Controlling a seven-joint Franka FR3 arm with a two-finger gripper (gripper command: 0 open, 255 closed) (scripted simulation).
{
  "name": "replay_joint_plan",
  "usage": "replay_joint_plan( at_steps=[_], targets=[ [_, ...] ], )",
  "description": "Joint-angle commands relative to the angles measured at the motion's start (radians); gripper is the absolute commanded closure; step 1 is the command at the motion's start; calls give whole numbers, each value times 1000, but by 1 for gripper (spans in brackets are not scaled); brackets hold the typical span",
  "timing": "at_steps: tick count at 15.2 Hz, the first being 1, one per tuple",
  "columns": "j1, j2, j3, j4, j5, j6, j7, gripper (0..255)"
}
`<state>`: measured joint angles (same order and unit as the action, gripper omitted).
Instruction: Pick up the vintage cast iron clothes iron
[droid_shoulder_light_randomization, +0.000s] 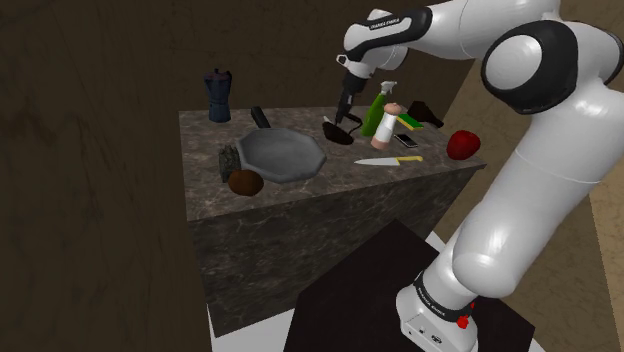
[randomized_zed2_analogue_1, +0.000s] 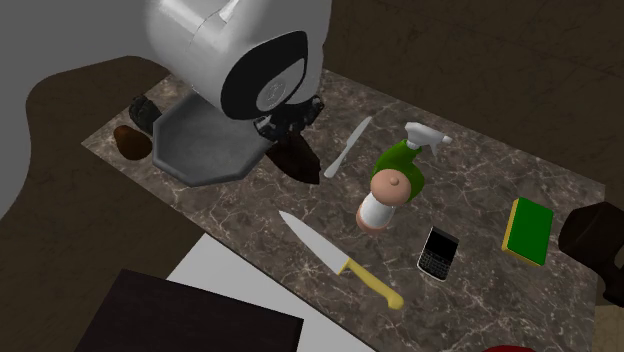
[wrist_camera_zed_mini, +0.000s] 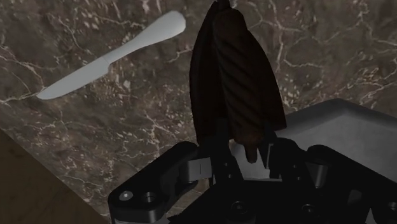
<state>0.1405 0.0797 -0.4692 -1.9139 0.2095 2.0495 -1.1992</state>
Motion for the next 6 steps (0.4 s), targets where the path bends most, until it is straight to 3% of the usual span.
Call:
replay_joint_plan(
  at_steps=[1,6],
  targets=[
    [-1,-6,-1,23,-6,-28,6,255],
    [0,-15,-2,55,-14,-67,15,255]
  ],
)
